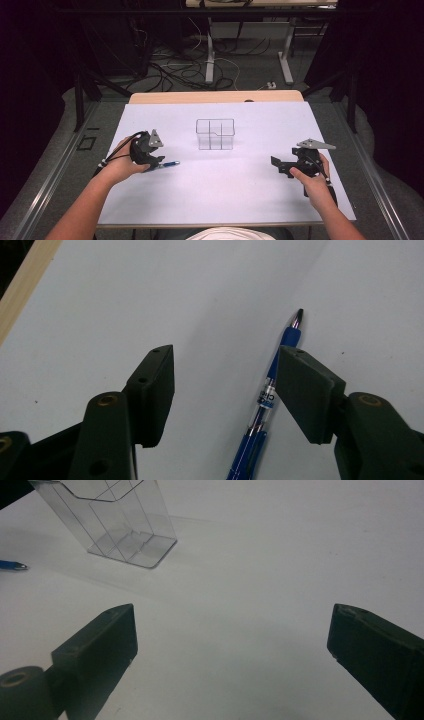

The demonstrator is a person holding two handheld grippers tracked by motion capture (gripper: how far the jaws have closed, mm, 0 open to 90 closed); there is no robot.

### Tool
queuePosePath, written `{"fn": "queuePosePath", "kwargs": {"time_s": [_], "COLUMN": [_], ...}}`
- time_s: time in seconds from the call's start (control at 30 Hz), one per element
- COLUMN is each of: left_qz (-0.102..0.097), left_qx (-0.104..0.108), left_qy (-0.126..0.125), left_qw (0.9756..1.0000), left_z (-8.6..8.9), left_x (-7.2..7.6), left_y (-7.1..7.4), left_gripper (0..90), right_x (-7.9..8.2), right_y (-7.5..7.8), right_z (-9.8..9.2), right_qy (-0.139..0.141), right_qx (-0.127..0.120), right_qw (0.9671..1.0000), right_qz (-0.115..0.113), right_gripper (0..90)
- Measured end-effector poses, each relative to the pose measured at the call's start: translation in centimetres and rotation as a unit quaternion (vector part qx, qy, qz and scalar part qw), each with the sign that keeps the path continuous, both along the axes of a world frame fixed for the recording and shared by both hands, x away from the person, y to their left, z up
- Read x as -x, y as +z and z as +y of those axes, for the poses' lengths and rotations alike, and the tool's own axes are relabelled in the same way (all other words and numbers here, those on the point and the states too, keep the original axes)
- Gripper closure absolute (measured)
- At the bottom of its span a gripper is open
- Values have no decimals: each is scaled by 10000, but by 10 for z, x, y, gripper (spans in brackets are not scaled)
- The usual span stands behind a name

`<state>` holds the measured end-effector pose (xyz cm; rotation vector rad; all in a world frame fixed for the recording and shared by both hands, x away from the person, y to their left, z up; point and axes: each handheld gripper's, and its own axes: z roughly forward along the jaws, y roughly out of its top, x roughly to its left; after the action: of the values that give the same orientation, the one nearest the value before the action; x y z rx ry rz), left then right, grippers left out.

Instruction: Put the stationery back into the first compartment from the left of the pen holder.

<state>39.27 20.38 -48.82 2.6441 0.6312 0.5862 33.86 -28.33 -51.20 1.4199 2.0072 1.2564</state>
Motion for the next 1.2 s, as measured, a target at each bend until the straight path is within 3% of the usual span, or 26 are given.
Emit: {"fn": "queuePosePath", "kwargs": {"time_s": [0.4,0.7,1.2], "left_qz": [178,234,340], "left_qx": [-488,-701,-773], "left_qy": [-240,-462,-642], "left_qw": [9984,9962,9944], "left_z": [-7,-12,-18], "left_x": [0,-3,-1], "left_y": [-9,-17,-27], "left_gripper": [458,501,577], "right_x": [0,0,-1], "right_y": [-2,-3,-5], "right_z": [-2,-2,0], "right_qy": [-18,21,41], "right_qx": [9,32,57], "right_qw": [10000,10000,9999], "right_qz": [28,26,81], "right_gripper": [55,56,59]}}
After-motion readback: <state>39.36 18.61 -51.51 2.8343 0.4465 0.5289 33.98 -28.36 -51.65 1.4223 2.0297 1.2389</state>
